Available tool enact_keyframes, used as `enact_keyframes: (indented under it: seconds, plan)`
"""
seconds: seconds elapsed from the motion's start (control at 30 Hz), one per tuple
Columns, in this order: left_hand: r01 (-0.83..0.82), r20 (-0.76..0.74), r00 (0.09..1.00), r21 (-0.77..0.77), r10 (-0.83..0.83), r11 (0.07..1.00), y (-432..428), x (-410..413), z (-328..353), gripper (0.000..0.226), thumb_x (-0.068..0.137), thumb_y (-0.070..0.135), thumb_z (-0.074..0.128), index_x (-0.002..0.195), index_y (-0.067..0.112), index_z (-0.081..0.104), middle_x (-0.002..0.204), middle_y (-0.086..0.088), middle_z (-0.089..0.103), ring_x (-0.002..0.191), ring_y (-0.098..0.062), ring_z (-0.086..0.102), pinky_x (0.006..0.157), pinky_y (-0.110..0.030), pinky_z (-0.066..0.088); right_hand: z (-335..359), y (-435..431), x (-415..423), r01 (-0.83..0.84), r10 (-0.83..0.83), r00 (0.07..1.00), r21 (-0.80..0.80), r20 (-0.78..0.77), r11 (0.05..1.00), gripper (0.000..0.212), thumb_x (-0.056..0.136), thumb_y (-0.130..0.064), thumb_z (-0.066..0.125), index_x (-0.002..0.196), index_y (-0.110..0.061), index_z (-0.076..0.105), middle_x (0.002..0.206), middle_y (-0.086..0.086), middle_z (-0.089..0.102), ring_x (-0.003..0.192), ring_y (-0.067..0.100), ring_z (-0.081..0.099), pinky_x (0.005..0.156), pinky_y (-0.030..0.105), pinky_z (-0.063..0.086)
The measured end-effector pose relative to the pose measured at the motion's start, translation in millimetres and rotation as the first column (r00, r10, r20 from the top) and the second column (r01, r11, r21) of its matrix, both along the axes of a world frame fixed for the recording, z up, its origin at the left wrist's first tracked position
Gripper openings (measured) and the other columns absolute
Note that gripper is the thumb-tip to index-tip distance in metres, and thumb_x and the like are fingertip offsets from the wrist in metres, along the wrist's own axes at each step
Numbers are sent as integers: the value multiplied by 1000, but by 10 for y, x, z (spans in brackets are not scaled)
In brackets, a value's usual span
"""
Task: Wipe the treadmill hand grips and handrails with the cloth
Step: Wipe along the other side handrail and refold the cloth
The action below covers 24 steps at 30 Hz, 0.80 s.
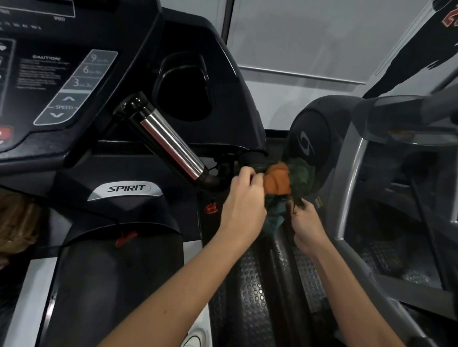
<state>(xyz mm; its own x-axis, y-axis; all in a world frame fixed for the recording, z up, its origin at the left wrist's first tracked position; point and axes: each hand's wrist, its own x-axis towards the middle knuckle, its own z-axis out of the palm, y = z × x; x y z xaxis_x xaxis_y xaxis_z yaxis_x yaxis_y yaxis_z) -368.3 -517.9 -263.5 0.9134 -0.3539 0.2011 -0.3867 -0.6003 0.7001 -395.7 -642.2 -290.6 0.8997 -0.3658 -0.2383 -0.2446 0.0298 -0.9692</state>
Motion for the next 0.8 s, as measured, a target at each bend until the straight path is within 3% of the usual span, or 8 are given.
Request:
enact_keyframes:
  seconds: [0.1, 0.2, 0.43, 0.6, 0.8]
  plan:
    - [5, 74, 997, 219, -22, 976, -131, 142, 75, 52, 91, 3, 49, 140, 1, 32, 142, -10, 28, 129, -25, 28, 98, -31, 41, -27, -40, 21, 6, -8, 999, -54, -38, 998, 24, 96, -2, 38, 90, 1, 61, 88, 25, 65, 92, 41, 61, 87, 49, 49]
    - [-36, 69, 997, 263, 19, 964, -188, 263, 93, 56, 94, 10, 49, 143, 0, 25, 144, -11, 24, 132, -25, 25, 98, -31, 42, -22, -22, 25, 0, 0, 1000, -2, -16, 1000, 31, 96, 3, 36, 90, -11, 63, 89, 7, 68, 94, 27, 61, 92, 42, 47]
    - [-76, -199, 977, -17, 71, 997, -103, 279, 44, 70, 96, 28, 48, 147, -1, 9, 146, -12, 19, 131, -27, 34, 104, -28, 32, -12, -28, 11, -48, 48, 999, 91, 6, 995, 36, 96, 4, 33, 92, -15, 64, 97, 6, 67, 101, 24, 60, 97, 37, 45]
    - [-175, -481, 875, -197, 61, 965, -81, 410, -49, 72, 88, 34, 60, 143, 3, 26, 143, -15, 29, 128, -29, 40, 104, -29, 33, -2, -10, 5, -56, 56, 998, 96, 10, 994, 36, 96, 3, 34, 91, -16, 64, 96, 5, 67, 97, 21, 61, 97, 38, 44]
    - [-171, -470, 883, -299, 11, 939, -20, 358, -139, 72, 85, 33, 64, 143, 9, 29, 141, -11, 34, 128, -24, 40, 105, -28, 34, 41, 10, -5, -69, 68, 998, 69, 17, 995, 32, 97, -1, 34, 91, -14, 64, 94, 4, 68, 91, 16, 63, 89, 28, 49]
